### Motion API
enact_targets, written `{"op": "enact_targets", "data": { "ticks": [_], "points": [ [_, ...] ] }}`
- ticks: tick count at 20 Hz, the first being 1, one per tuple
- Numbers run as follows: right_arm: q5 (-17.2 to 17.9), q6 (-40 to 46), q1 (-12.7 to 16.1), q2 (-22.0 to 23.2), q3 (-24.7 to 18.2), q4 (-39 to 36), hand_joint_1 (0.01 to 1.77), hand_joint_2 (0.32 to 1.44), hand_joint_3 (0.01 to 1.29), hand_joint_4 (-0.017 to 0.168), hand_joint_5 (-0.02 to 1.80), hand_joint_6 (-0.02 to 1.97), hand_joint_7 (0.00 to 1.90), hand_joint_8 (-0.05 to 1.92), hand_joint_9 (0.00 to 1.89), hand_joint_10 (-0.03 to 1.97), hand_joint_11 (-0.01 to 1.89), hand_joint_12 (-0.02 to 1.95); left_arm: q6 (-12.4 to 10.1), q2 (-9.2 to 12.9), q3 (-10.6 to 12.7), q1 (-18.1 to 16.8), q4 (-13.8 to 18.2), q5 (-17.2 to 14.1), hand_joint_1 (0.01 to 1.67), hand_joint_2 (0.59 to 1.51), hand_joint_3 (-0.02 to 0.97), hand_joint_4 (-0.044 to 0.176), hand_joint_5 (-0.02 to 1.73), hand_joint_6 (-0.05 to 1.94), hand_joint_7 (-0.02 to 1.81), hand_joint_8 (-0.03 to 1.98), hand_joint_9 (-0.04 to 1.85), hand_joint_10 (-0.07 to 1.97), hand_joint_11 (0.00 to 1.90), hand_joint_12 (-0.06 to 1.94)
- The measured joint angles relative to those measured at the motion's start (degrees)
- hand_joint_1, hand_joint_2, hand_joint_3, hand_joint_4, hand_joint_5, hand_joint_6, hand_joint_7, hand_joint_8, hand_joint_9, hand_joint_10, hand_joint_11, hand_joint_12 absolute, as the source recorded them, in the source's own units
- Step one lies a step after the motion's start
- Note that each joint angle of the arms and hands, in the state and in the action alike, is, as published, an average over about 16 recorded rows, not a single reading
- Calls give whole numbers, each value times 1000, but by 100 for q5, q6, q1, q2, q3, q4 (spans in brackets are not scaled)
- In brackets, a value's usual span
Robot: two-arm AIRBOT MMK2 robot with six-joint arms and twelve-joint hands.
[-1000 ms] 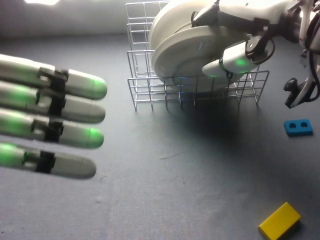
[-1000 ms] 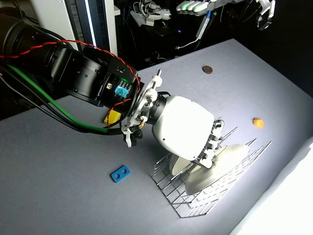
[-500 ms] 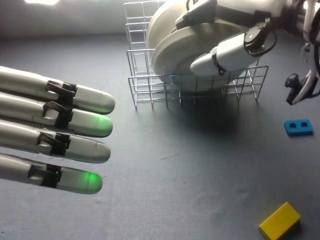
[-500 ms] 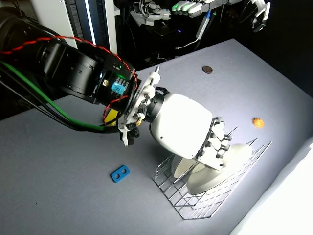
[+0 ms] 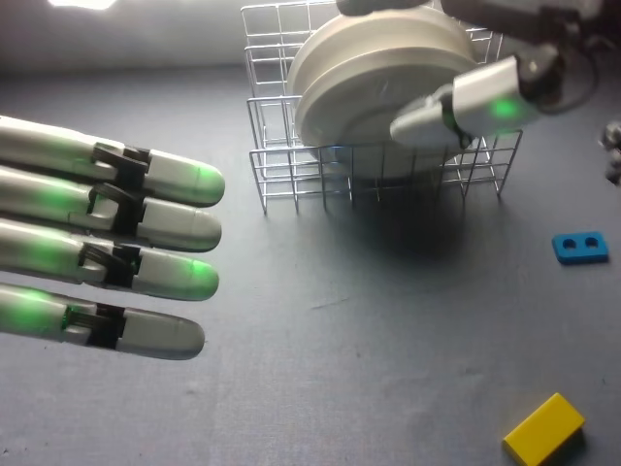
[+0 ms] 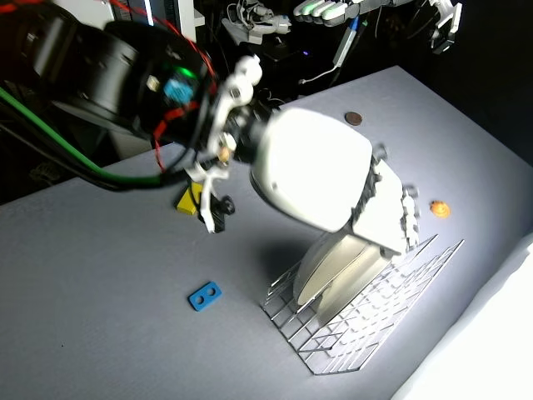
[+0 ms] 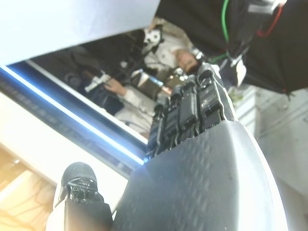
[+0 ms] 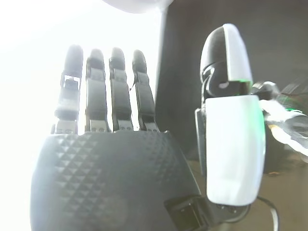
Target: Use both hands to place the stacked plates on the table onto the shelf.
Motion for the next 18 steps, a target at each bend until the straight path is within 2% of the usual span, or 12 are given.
{"op": "enact_targets", "data": {
  "ticks": [3, 5, 7, 10, 15, 18],
  "points": [
    [-15, 241, -82, 370, -383, -518, 752, 1025, 10, -3, 385, 36, 349, 37, 295, 65, 27, 1052, 24, 0, 0, -6, -5, 22, 29, 1081, 1, 6, 84, 19, 96, 3, 88, -46, 47, 72],
    [-30, 543, -183, 619, -630, -977, 672, 1043, 11, -3, 407, 102, 380, 152, 321, 225, 62, 1159, 38, 0, -1, -11, 3, 34, 47, 1094, 0, 6, 150, 33, 188, 65, 162, 55, 82, 230],
    [-22, 965, -322, 863, -850, -1510, 595, 1060, 11, -2, 434, 290, 415, 374, 363, 456, 131, 1275, 48, 0, -3, -15, 12, 42, 70, 1108, -1, 6, 220, 134, 272, 255, 235, 278, 134, 455],
    [67, 1811, -575, 1205, -1106, -2469, 482, 1079, 11, -2, 495, 633, 504, 724, 458, 806, 273, 1450, 58, 0, -12, -23, 10, 46, 87, 1129, -2, 7, 369, 459, 456, 606, 400, 644, 281, 812],
    [429, 3456, -988, 1663, -1355, -4257, 293, 1105, 11, -2, 779, 1201, 808, 1299, 754, 1387, 645, 1766, 64, 0, -28, -29, -3, 60, 140, 1169, -3, 49, 764, 999, 902, 1186, 840, 1246, 709, 1389],
    [542, 4090, -1135, 1795, -1414, -4925, 252, 1114, 11, -2, 873, 1483, 905, 1602, 857, 1706, 791, 1897, 64, 0, -35, -31, -7, 64, 166, 1188, -4, 59, 918, 1235, 1068, 1471, 994, 1557, 853, 1692]
  ]
}}
